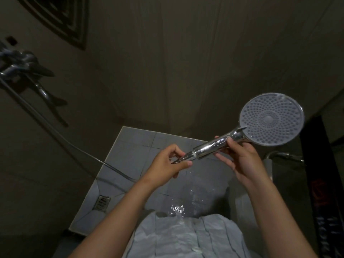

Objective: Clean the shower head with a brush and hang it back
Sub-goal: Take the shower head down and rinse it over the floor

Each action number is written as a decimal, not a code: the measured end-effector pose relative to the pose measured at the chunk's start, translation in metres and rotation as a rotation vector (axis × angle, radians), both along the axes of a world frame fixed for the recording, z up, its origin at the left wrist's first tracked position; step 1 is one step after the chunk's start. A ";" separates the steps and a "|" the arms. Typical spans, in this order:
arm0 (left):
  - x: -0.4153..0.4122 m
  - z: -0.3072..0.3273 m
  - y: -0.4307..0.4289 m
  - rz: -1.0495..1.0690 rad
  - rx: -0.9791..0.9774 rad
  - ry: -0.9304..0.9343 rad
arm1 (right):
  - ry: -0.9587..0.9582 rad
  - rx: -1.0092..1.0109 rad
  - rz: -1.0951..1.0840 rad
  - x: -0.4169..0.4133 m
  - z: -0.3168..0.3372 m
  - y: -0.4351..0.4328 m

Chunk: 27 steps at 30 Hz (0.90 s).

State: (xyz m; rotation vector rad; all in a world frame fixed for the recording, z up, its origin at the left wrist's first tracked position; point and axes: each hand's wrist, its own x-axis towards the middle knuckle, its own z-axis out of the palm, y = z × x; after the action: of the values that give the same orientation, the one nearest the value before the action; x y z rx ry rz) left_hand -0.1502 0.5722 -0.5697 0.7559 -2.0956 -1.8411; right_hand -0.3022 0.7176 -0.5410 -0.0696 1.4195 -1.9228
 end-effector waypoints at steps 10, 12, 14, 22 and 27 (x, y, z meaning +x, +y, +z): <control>0.009 -0.003 -0.007 0.031 0.121 -0.031 | -0.010 -0.043 -0.053 -0.017 0.001 0.007; 0.014 -0.002 -0.011 0.062 0.124 -0.032 | -0.009 -0.046 -0.071 -0.024 0.002 0.012; 0.017 -0.002 -0.012 0.072 0.109 -0.043 | -0.014 -0.036 -0.078 -0.027 0.002 0.014; 0.016 -0.004 -0.013 0.051 0.109 -0.056 | 0.003 -0.002 -0.072 -0.021 0.003 0.011; 0.013 0.002 -0.011 0.044 0.110 -0.028 | 0.072 0.069 -0.080 -0.021 0.006 0.010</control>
State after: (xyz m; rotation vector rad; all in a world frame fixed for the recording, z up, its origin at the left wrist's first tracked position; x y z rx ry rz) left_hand -0.1376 0.5610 -0.5681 0.8517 -1.9906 -1.9463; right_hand -0.3227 0.7280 -0.5349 -0.0508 1.5568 -1.9520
